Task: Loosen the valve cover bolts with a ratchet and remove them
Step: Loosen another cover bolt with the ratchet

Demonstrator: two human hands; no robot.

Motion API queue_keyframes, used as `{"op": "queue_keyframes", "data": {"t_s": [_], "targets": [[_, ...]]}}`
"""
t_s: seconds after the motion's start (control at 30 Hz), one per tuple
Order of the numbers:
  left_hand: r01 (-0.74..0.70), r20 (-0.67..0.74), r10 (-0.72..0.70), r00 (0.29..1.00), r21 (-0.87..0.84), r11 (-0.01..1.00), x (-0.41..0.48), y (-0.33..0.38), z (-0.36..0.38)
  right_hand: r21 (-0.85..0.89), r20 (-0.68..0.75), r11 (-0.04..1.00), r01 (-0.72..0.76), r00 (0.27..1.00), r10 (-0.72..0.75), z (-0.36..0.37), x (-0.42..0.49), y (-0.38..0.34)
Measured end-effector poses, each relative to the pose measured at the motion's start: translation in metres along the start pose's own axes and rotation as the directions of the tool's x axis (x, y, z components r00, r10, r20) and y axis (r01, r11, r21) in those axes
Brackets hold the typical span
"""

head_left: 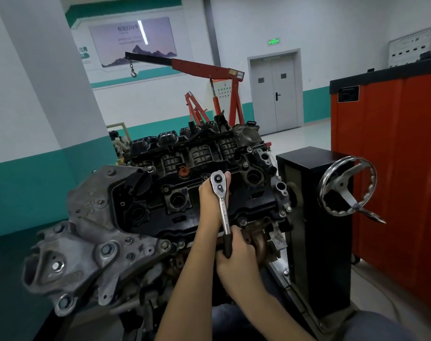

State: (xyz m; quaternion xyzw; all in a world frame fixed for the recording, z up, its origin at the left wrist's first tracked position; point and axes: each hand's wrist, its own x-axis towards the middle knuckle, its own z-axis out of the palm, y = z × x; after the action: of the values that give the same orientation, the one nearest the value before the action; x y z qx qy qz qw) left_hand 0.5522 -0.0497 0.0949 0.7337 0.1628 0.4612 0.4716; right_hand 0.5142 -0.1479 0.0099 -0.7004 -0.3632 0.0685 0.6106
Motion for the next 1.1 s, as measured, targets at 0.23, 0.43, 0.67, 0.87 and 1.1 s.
{"op": "queue_keyframes", "data": {"t_s": [0.23,0.43,0.67,0.87,1.1], "targets": [[-0.031,0.107,0.026,0.994,0.039,0.999,0.002,-0.004,-0.006,-0.373,0.322,0.895,0.243,0.939,-0.120,-0.124,0.048,-0.012],[0.027,0.018,-0.026,0.999,-0.079,0.996,-0.001,-0.003,-0.011,-0.768,0.392,0.431,0.473,0.880,-0.268,-0.153,0.093,-0.042],[0.049,-0.055,-0.051,0.997,-0.042,0.998,-0.010,0.006,0.001,-0.192,0.059,0.977,0.095,0.995,-0.085,-0.040,0.007,0.005],[0.051,0.010,-0.051,0.999,-0.008,0.999,-0.002,0.003,-0.007,-0.206,0.097,0.975,0.078,0.994,-0.059,-0.038,0.012,0.004],[-0.031,0.106,0.025,0.994,0.060,0.998,0.001,0.001,-0.013,-0.714,0.427,0.545,0.440,0.890,-0.159,-0.165,0.095,-0.042]]}}
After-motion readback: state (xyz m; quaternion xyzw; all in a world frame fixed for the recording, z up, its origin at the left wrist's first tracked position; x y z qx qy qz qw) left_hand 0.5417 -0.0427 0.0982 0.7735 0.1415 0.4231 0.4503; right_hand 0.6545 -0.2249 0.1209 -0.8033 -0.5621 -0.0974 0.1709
